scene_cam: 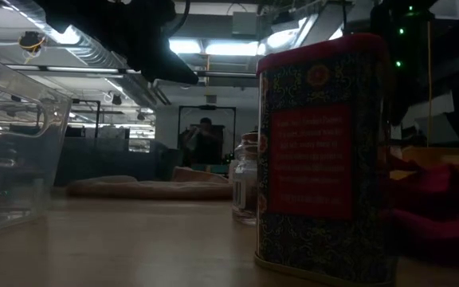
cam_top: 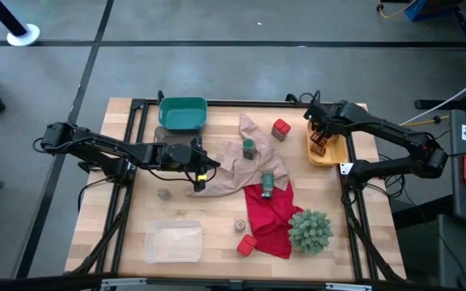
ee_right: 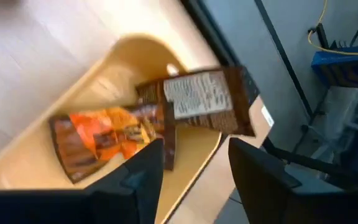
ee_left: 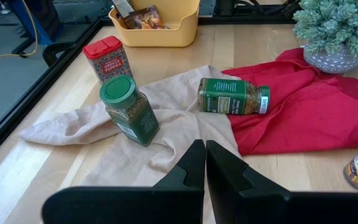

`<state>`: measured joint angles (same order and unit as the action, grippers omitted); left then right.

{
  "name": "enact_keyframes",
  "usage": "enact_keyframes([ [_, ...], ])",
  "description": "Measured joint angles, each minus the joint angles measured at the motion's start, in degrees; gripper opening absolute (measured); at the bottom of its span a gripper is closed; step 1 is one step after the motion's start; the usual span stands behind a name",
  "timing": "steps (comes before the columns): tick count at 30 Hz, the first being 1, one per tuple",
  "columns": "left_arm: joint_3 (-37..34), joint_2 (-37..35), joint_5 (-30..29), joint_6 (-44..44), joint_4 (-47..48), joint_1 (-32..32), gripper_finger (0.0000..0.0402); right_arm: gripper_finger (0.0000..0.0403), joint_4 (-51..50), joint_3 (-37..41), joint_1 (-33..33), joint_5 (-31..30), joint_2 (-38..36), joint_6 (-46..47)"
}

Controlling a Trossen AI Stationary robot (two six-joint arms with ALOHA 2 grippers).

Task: Sort spices by type
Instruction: Put the top red seasoning can into the black transparent bin

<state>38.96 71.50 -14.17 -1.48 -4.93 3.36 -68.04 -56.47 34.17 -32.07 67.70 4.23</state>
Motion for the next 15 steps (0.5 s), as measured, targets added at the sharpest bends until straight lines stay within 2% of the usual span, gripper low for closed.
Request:
enact_keyframes([
  [2,0.0,0.0,0.0,0.0,0.0,0.0,0.0,0.0182,0.5,-1.8,0.0,2.3,0.0,0.0],
  [10,0.0,0.0,0.0,0.0,0.0,0.0,0.0,0.0182,9.7,-2.1,0.0,20.8,0.4,0.2],
  [15,0.0,0.0,0.0,0.0,0.0,0.0,0.0,0.0182,17.9,-0.4,0.0,24.4,3.2,0.2],
])
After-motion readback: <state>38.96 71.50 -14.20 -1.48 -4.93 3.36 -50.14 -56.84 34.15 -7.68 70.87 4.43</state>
